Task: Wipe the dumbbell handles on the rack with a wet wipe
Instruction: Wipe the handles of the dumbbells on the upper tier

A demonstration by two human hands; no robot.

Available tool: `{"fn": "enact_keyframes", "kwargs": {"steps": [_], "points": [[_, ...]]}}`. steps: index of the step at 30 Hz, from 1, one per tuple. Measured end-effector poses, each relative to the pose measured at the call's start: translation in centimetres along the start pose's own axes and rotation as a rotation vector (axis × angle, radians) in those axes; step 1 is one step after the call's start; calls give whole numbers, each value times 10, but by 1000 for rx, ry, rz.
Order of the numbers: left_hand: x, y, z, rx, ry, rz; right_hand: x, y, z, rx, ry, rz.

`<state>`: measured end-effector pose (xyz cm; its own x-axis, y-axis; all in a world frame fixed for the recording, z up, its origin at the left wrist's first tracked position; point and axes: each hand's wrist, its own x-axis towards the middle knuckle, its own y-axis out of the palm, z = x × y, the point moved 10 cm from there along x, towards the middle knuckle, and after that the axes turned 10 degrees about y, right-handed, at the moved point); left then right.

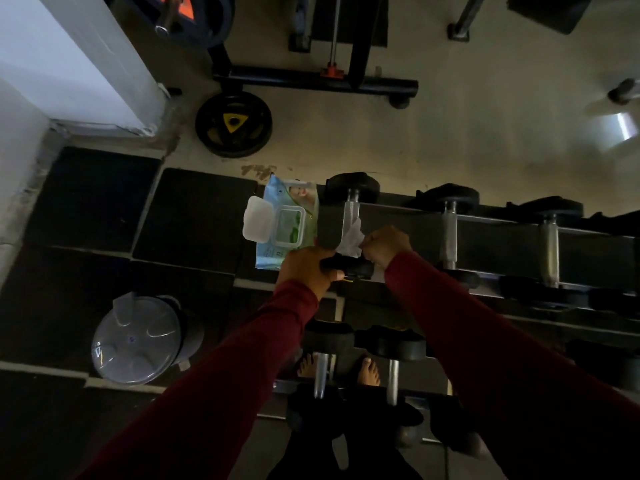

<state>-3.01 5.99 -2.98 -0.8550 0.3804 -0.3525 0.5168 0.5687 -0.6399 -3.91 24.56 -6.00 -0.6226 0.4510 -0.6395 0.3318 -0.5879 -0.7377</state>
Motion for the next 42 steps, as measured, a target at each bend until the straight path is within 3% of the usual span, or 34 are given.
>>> {"fn": "enact_keyframes", "kwargs": {"steps": [5,11,20,24,27,33,42], "points": [[2,-2,7,-35,-53,-41,1,0,17,-133,-115,-17],[2,-6,6,-29,-62,-75,5,16,12,-228,-143,237],[5,-5,9,-35,-66,-89,17,15,13,-345,-130,140],[2,-6,8,-53,-61,-119,14,15,11,-284,-125,152],[1,-5,10,-42,-72,-121,13,15,6,-108,-80,131],[-1,-7,16,-105,-124,-166,5,6,7,97,109,-77],[0,-6,18,-144,-121,-198,9,8,-2,83,13,75]]}}
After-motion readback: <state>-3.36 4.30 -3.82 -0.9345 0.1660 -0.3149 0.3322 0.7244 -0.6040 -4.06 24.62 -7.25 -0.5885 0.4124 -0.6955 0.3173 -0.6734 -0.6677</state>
